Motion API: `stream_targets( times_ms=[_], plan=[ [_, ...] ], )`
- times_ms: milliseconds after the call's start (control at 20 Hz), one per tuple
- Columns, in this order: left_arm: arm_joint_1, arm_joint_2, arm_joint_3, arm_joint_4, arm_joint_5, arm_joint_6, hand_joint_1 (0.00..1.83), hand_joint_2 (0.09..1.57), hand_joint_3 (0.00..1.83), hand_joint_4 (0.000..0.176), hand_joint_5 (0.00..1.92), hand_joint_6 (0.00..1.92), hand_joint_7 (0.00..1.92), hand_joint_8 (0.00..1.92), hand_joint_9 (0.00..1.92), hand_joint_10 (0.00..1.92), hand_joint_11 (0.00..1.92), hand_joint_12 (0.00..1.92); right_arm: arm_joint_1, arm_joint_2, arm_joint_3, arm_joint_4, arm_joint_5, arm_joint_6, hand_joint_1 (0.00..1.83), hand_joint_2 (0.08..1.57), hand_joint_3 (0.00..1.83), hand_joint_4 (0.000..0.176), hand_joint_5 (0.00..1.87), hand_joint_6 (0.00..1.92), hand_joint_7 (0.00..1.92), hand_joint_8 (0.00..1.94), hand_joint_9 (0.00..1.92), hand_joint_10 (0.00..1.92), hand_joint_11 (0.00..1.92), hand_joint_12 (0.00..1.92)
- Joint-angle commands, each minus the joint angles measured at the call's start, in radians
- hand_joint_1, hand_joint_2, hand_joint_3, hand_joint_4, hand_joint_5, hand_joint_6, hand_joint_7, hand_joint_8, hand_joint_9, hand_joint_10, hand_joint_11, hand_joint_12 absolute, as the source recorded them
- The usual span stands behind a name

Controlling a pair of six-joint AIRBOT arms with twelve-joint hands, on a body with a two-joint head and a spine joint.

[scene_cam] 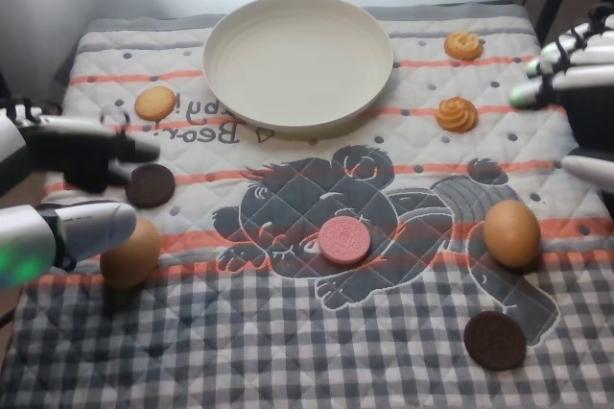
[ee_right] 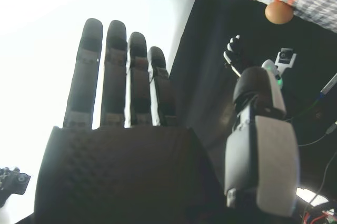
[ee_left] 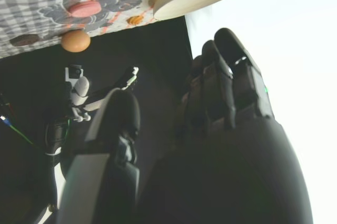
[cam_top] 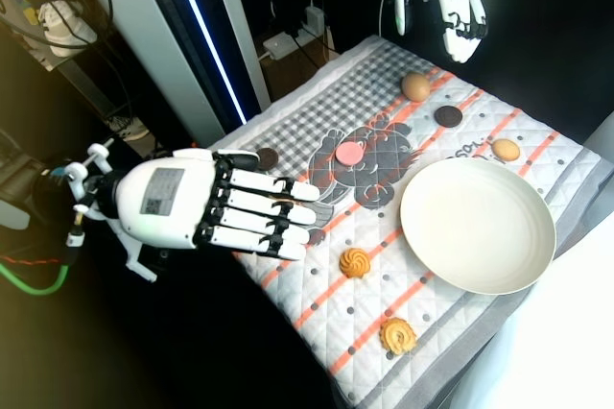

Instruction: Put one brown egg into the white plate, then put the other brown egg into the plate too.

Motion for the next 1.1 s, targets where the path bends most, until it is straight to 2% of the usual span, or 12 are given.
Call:
stream_targets(
  times_ms=[0, 100, 150, 250, 300, 400, 450, 550, 600, 700, 800, 1050],
  plan=[
    [-0.008, 0.001, 0.002, 0.0, -0.114, -0.004, 0.32, 1.3, 0.0, 0.063, 0.63, 0.0, 0.81, 0.0, 0.81, 0.12, 0.23, 0.97, 0.009, 0.004, 0.007, 0.034, 0.116, 0.004, 0.55, 1.31, 0.0, 0.084, 0.67, 0.0, 0.58, 0.0, 0.5, 0.0, 0.37, 0.21],
    [-0.012, -0.004, 0.006, 0.0, -0.1, -0.004, 0.36, 1.29, 0.0, 0.069, 0.63, 0.0, 0.8, 0.0, 0.82, 0.08, 0.22, 0.98, 0.009, 0.003, 0.009, 0.034, 0.113, 0.004, 0.53, 1.31, 0.0, 0.083, 0.67, 0.0, 0.57, 0.0, 0.5, 0.0, 0.4, 0.15],
    [-0.015, -0.007, 0.01, 0.003, -0.087, -0.003, 0.48, 1.21, 0.0, 0.068, 0.64, 0.0, 0.82, 0.0, 0.84, 0.07, 0.24, 0.97, 0.009, 0.003, 0.009, 0.033, 0.113, 0.004, 0.57, 1.31, 0.0, 0.083, 0.67, 0.0, 0.57, 0.0, 0.51, 0.0, 0.4, 0.14],
    [-0.035, -0.02, 0.018, 0.002, -0.021, 0.069, 0.64, 1.1, 0.0, 0.065, 0.67, 0.0, 0.85, 0.0, 0.89, 0.05, 0.29, 0.94, 0.009, 0.003, 0.009, 0.033, 0.111, 0.004, 0.6, 1.31, 0.0, 0.081, 0.67, 0.0, 0.57, 0.0, 0.51, 0.0, 0.4, 0.13],
    [-0.044, -0.028, 0.026, 0.0, -0.001, 0.081, 0.65, 1.07, 0.0, 0.074, 0.65, 0.0, 0.84, 0.0, 0.89, 0.04, 0.29, 0.94, 0.009, 0.003, 0.009, 0.033, 0.111, 0.004, 0.6, 1.31, 0.0, 0.082, 0.67, 0.0, 0.57, 0.0, 0.51, 0.0, 0.4, 0.13],
    [-0.054, -0.045, 0.046, -0.018, 0.033, 0.085, 0.68, 1.01, 0.0, 0.072, 0.65, 0.0, 0.83, 0.0, 0.89, 0.03, 0.31, 0.94, 0.009, 0.002, 0.009, 0.033, 0.111, 0.004, 0.59, 1.31, 0.0, 0.082, 0.68, 0.0, 0.58, 0.0, 0.51, 0.0, 0.4, 0.13],
    [-0.061, -0.055, 0.055, -0.035, 0.06, 0.116, 0.7, 0.96, 0.0, 0.085, 0.61, 0.0, 0.82, 0.0, 0.87, 0.02, 0.29, 0.96, 0.009, 0.002, 0.009, 0.033, 0.111, 0.004, 0.58, 1.31, 0.0, 0.085, 0.68, 0.0, 0.59, 0.0, 0.51, 0.0, 0.4, 0.12],
    [-0.083, -0.078, 0.069, -0.065, 0.122, 0.207, 0.74, 0.93, 0.0, 0.091, 0.6, 0.0, 0.79, 0.0, 0.83, 0.0, 0.23, 1.01, 0.009, 0.002, 0.009, 0.033, 0.111, 0.004, 0.58, 1.31, 0.0, 0.087, 0.68, 0.0, 0.59, 0.0, 0.51, 0.0, 0.4, 0.11],
    [-0.09, -0.087, 0.075, -0.072, 0.141, 0.23, 0.76, 0.92, 0.0, 0.094, 0.6, 0.0, 0.79, 0.0, 0.81, 0.0, 0.21, 1.06, 0.009, 0.002, 0.009, 0.033, 0.111, 0.004, 0.58, 1.31, 0.0, 0.096, 0.68, 0.0, 0.59, 0.0, 0.51, 0.0, 0.4, 0.11],
    [-0.103, -0.106, 0.096, -0.085, 0.166, 0.236, 0.76, 0.92, 0.0, 0.105, 0.58, 0.0, 0.79, 0.0, 0.82, 0.01, 0.2, 1.08, 0.009, 0.002, 0.009, 0.033, 0.111, 0.004, 0.58, 1.31, 0.0, 0.088, 0.69, 0.01, 0.6, 0.01, 0.52, 0.0, 0.42, 0.12],
    [-0.114, -0.117, 0.109, -0.093, 0.183, 0.242, 0.78, 0.92, 0.0, 0.097, 0.56, 0.0, 0.78, 0.0, 0.83, 0.01, 0.19, 1.17, 0.008, 0.002, 0.008, 0.033, 0.111, 0.004, 0.57, 1.32, 0.0, 0.089, 0.7, 0.0, 0.6, 0.0, 0.53, 0.0, 0.43, 0.11],
    [-0.148, -0.159, 0.15, -0.101, 0.261, 0.265, 0.78, 0.92, 0.0, 0.115, 0.58, 0.01, 0.78, 0.0, 0.84, 0.01, 0.17, 1.18, 0.007, 0.002, 0.007, 0.033, 0.111, 0.004, 0.58, 1.32, 0.0, 0.096, 0.71, 0.01, 0.62, 0.01, 0.54, 0.0, 0.45, 0.11]
  ],
)
